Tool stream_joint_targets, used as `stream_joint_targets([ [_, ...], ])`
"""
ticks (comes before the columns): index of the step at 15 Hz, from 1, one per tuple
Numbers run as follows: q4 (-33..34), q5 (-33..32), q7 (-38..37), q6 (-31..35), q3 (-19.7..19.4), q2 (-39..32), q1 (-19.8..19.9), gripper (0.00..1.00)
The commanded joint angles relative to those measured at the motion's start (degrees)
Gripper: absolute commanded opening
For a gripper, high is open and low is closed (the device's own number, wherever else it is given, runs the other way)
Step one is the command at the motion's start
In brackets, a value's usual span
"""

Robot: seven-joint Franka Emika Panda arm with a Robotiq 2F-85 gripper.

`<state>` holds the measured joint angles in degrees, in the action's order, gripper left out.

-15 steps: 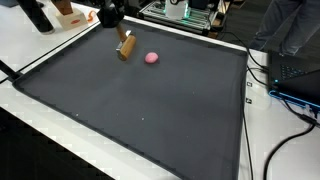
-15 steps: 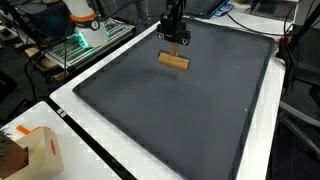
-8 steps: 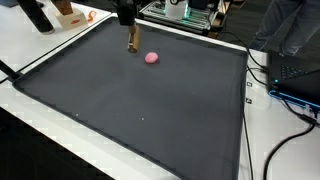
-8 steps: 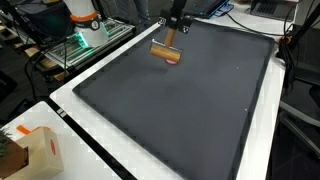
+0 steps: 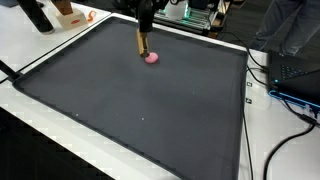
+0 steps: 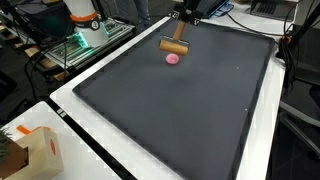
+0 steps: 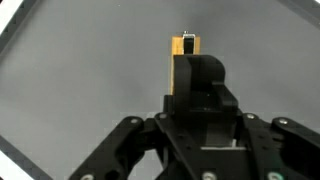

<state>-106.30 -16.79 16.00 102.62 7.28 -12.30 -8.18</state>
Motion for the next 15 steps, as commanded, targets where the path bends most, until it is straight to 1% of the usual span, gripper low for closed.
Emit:
stream_joint_targets([
  [1,1.59,-3.33,1.76,-2.99,1.62,-1.03,-1.95,0.24],
  [5,0.91,-5.27,2.51,-3.16,3.56,-1.24,-4.19,0.24],
  [15,-3.46,-8.17,1.38,-0.19,7.39,-0.51,-8.66,0.24],
])
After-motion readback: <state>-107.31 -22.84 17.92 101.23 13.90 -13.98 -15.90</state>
